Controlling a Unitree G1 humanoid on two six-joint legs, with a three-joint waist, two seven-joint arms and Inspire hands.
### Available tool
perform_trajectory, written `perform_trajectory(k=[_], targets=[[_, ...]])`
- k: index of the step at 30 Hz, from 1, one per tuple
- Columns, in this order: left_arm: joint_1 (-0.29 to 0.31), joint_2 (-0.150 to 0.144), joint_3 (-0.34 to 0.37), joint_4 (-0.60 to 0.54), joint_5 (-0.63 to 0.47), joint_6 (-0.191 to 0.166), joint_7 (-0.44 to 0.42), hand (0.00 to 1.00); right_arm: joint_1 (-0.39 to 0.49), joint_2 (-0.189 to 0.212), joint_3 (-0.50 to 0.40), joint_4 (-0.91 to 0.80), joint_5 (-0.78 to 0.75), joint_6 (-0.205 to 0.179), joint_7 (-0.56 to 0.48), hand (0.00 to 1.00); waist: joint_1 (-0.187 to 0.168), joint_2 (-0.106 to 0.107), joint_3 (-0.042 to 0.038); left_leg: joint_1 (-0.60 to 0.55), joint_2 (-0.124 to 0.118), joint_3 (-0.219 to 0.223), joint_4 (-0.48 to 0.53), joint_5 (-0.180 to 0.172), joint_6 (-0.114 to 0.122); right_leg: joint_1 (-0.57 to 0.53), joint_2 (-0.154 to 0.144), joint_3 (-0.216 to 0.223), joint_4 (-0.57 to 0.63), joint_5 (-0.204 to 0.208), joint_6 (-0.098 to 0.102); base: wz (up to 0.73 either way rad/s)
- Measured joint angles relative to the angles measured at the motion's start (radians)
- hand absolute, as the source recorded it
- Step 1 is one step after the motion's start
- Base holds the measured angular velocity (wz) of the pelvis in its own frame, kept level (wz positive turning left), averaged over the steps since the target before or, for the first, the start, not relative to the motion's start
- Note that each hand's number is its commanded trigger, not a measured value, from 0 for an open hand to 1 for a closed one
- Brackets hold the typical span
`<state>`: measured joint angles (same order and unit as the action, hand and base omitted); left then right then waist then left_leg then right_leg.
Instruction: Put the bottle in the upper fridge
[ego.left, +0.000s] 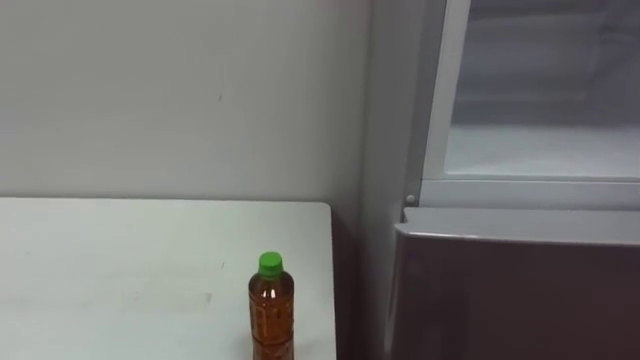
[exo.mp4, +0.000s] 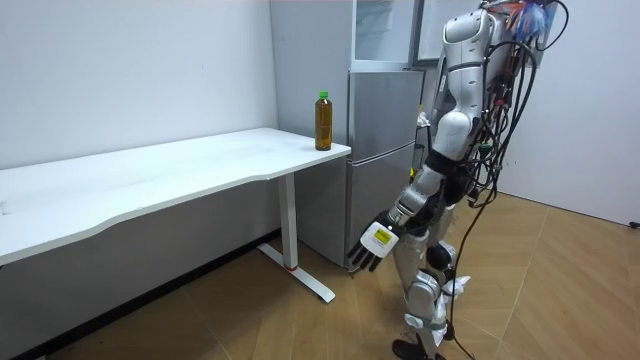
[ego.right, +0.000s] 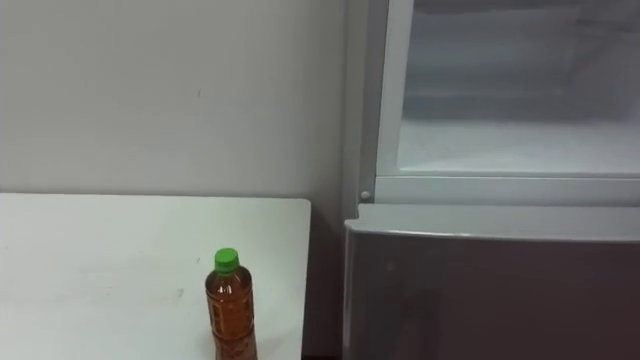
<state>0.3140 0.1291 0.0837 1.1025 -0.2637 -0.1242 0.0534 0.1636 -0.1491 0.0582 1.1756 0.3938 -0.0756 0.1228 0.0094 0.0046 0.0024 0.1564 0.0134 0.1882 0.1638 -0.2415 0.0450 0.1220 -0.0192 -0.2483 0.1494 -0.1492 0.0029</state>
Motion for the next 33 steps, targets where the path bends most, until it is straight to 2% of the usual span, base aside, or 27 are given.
perform_trajectory(k=[5,7,9,16,27,29,33], targets=[[0.019,-0.003,-0.006,0.017,0.086,0.025,0.036,0.0,0.004,0.0,-0.002,0.002,0.0,0.001,-0.003,0.0,-0.001,0.001,-0.0001,-0.002,0.0,-0.003,0.005,0.0,0.0,0.001,-0.006,-0.001,0.001,0.0,0.0,0.01],[0.013,-0.004,-0.009,0.016,0.151,0.035,0.054,0.0,0.003,0.0,-0.003,0.002,-0.007,0.001,-0.004,0.0,-0.003,0.001,-0.0002,-0.005,0.0,-0.004,0.007,0.0,0.0,-0.001,-0.008,-0.001,0.003,0.0,0.0,0.0],[0.0,-0.004,-0.013,0.017,0.169,0.038,0.067,0.0,0.001,0.0,-0.003,0.002,-0.007,0.001,-0.007,0.0,-0.005,0.002,-0.0004,-0.005,0.0,-0.005,0.008,0.0,0.0,-0.001,-0.009,-0.002,0.003,0.0,0.0,0.0],[-0.048,-0.004,-0.029,0.016,0.217,0.038,0.094,0.0,0.001,0.001,-0.001,0.0,-0.009,0.001,-0.012,0.0,-0.004,0.002,-0.0003,-0.007,-0.001,-0.004,0.005,0.0,0.0,-0.003,-0.009,0.0,0.004,0.0,0.0,0.0],[-0.057,-0.005,-0.05,0.013,0.234,0.038,0.113,0.0,-0.002,0.001,0.002,-0.039,-0.074,-0.002,-0.018,0.0,-0.002,0.0,-0.0028,-0.03,-0.001,0.0,0.003,0.0,0.001,-0.032,-0.008,-0.001,0.005,0.0,0.0,0.0],[-0.059,-0.009,-0.051,0.013,0.231,0.036,0.113,0.0,-0.004,0.001,0.011,-0.047,-0.088,-0.011,-0.013,0.0,-0.001,-0.002,-0.0044,-0.03,0.0,0.0,0.003,0.0,0.001,-0.034,-0.008,0.0,0.005,0.0,0.0,0.0],[-0.055,-0.014,-0.051,0.015,0.234,0.006,0.12,0.0,-0.006,0.001,0.017,-0.092,-0.124,-0.039,0.003,0.0,-0.001,-0.002,-0.0045,-0.032,-0.001,-0.002,0.003,0.0,0.001,-0.035,-0.008,-0.005,0.003,0.0,0.0,0.0]])
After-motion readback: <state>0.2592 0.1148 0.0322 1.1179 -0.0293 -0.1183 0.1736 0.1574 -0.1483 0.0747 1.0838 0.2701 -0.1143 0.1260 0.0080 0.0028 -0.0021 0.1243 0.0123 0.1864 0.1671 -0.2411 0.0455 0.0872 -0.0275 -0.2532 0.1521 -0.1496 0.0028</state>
